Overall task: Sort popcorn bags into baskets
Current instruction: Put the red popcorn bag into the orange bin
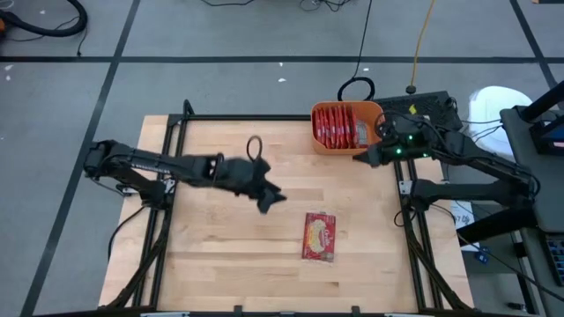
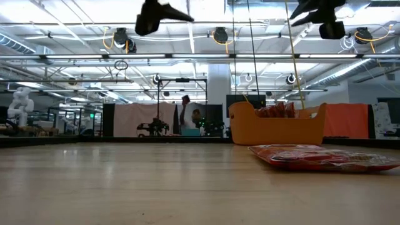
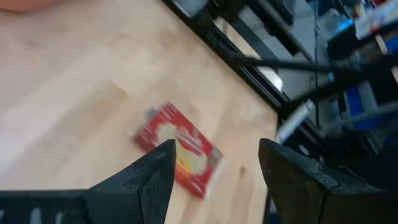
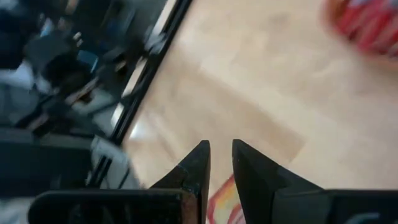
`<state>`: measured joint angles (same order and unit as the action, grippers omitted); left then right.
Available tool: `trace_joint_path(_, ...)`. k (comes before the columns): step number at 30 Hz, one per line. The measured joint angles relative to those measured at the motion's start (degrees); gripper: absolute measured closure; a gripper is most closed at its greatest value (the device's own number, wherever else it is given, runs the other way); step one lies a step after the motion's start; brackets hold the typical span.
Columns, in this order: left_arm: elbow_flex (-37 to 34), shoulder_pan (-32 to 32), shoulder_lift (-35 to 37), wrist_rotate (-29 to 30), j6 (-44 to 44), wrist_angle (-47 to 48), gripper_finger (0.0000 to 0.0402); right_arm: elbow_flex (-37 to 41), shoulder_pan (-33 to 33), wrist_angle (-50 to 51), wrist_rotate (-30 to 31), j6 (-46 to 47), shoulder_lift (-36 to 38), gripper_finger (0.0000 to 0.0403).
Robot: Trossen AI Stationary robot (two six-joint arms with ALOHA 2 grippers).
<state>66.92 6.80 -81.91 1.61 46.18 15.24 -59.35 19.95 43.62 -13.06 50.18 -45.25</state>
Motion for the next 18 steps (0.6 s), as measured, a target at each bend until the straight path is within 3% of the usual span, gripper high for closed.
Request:
trace_joint_path(5, 0.0, 7.3, -1.3, 6.5, 0.8, 0.5, 0.0170, 0.0, -5.5, 0.4, -5.0, -3.3, 0.0, 0.0342)
trace_joint_path(12, 0.8, 14.4, -5.6, 13.1, 3.9, -0.5, 0.0170, 0.0, -12.4, 0.7, -6.9, -7.5, 0.9, 0.0342)
trace_joint_path(18, 8.2, 17.7, -14.1, 17.3, 6.8, 1.3, 0.0170, 0.0, -17.2, 2.5, -8.2, -7.9, 2.0, 0.0342)
